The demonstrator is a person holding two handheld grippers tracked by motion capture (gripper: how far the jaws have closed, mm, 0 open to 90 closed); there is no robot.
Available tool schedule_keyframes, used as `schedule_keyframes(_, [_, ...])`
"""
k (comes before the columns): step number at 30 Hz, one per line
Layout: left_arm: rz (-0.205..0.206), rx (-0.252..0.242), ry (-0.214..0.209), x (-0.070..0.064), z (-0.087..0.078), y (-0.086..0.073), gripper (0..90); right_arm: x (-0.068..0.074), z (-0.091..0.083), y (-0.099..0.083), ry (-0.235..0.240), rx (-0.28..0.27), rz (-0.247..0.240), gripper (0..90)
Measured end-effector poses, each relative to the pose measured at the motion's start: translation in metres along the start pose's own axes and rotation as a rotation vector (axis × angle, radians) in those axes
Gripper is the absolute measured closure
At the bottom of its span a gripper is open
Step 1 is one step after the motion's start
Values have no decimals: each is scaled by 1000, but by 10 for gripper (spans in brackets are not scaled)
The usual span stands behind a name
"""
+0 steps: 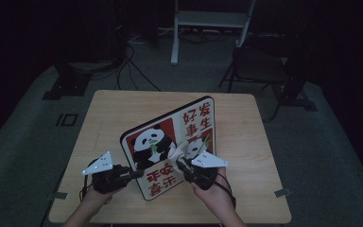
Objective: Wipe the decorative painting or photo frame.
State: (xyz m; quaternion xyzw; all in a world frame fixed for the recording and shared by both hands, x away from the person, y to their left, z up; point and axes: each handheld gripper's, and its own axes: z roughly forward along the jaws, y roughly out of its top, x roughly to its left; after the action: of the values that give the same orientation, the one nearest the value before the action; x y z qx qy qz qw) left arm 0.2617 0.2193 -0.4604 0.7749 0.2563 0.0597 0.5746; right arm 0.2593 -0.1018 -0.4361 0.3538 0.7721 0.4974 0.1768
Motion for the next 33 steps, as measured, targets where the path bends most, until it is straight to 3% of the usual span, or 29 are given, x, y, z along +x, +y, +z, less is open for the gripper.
schedule_keyframes(7, [-2,-3,1,-1,0,0,783,2,-9,38,-9,-102,-29,777])
schedule_keyframes(15, [0,-1,1,0,0,0,783,7,-10,63,-3,-146,-52,777])
schedule_keyframes(21, [0,-1,1,0,0,0,783,6,-12,94,-12,-213,-61,777])
schedule_keyframes(28, [5,-3,4,-1,0,0,783,12,-9,114,5,-247,-68,776])
schedule_keyframes(33, [8,0,3,-1,0,0,783,20,-1,117,2,-234,-90,777])
